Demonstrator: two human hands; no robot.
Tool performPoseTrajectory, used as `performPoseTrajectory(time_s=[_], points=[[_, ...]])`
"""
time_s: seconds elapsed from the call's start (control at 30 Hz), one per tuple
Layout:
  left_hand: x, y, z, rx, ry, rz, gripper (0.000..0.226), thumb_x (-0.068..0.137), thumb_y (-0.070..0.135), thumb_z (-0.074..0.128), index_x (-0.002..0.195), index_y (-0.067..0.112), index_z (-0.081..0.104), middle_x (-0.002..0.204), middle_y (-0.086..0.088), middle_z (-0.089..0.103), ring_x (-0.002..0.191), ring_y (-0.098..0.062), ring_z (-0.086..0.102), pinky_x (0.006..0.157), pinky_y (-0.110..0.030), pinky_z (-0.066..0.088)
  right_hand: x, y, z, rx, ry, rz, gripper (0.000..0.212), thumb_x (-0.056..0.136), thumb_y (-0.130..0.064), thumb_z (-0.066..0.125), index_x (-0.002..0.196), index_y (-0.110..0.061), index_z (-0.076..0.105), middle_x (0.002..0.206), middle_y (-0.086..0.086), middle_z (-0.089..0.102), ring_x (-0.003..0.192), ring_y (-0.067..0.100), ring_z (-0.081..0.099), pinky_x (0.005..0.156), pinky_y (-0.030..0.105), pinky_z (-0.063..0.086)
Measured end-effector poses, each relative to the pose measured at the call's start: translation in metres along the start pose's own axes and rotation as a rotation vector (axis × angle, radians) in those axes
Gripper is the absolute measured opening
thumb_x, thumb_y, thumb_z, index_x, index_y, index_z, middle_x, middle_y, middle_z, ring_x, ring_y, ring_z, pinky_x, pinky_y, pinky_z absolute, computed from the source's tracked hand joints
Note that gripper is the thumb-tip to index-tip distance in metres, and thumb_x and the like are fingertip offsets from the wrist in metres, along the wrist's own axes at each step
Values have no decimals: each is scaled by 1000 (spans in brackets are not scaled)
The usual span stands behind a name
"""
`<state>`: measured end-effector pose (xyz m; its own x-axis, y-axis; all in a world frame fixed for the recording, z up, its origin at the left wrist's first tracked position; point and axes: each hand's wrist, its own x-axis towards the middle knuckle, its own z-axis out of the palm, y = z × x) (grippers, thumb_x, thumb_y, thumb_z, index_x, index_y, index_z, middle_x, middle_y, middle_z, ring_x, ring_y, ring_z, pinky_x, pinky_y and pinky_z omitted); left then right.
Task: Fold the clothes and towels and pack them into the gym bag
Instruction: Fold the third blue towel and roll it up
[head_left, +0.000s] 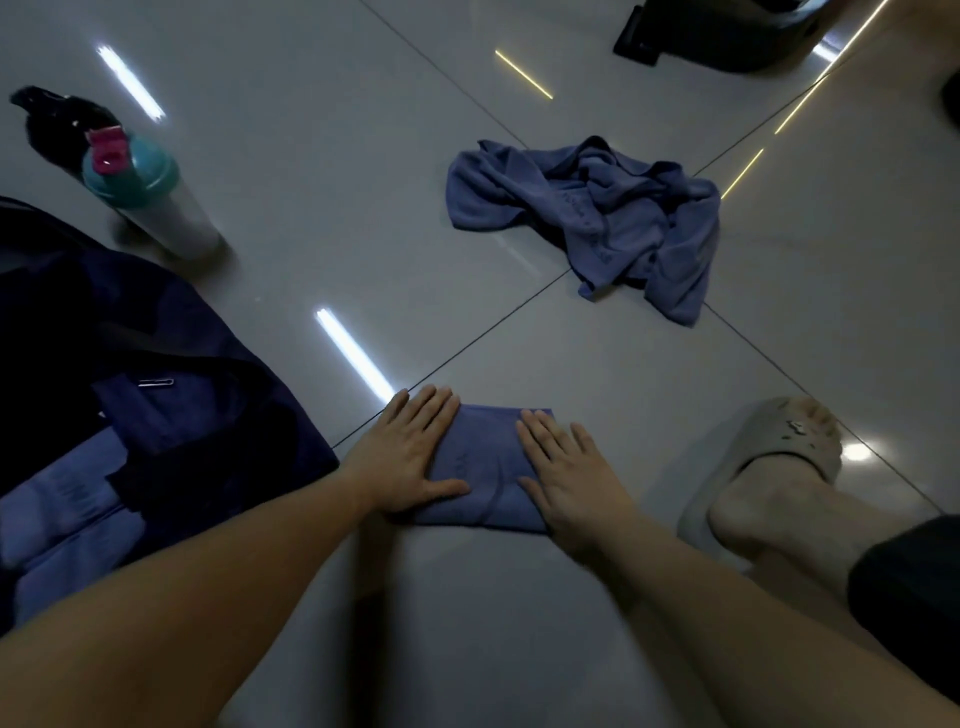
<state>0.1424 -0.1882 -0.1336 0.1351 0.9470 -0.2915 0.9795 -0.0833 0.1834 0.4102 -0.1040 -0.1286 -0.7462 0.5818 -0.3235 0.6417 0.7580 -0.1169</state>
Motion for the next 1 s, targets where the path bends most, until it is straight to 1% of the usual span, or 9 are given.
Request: performPoseTrajectory(time_s=[0.1,0.17,0.27,0.4,0.57,0.73,0.8,0.9,1.0], points=[[10,-14,-24,-31,-58,50,126,65,93,46,161,15,19,168,-3,18,154,-23,14,126,-39,5,17,2,-25,91,24,5,74,89,-53,48,150,-14,37,158,11,35,144,31,35,118,47,28],[19,-14,-39,3,-63,77,118,58,85,60,152,18,37,156,-2,38,142,-24,35,121,-39,21,33,7,-45,203,-45,58,82,77,-53,64,147,-18,40,149,9,43,135,30,43,112,45,34],[27,0,-50,-31,-120,-3,98,61,68,75,142,22,45,137,-1,48,125,-24,46,106,-39,40,47,3,-62,122,-134,63,75,74,-47,70,139,-19,44,131,9,48,120,31,48,100,45,42],[27,12,-46,-157,-109,-194,77,69,52,77,135,23,48,130,-3,51,122,-25,47,100,-40,40,55,-3,-64,134,-253,130,67,71,-39,76,127,-19,47,121,8,49,113,31,50,93,41,45],[28,11,-51,-168,-177,-273,53,67,52,79,106,23,59,113,-4,48,108,-25,49,82,-35,42,53,1,-71,296,-289,179,34,74,-29,74,95,-20,49,104,7,47,94,31,57,72,33,45],[28,2,-64,-466,-195,-331,35,71,22,80,97,15,57,97,-5,61,90,-26,61,67,-29,45,48,3,-88,536,-211,249,27,77,-11,69,91,-15,46,97,8,58,86,27,56,64,32,41],[25,-2,-75,-611,-170,-327,46,71,12,81,107,14,53,96,-7,64,85,-24,62,67,-32,50,47,2,-98,606,-166,258,31,75,-8,70,97,-16,49,99,7,59,88,26,58,64,32,43],[20,-11,-98,-863,-72,-346,62,68,6,85,121,16,54,100,-8,68,89,-25,67,79,-37,58,48,4,-119,600,-34,228,33,72,-7,69,103,-17,60,98,7,65,88,29,61,66,32,46],[15,-19,-118,-924,85,-332,31,68,4,83,95,13,69,86,-4,72,79,-21,66,78,-39,57,46,2,-141,535,172,191,20,72,-7,66,84,-19,57,80,6,64,75,30,58,58,34,38]])
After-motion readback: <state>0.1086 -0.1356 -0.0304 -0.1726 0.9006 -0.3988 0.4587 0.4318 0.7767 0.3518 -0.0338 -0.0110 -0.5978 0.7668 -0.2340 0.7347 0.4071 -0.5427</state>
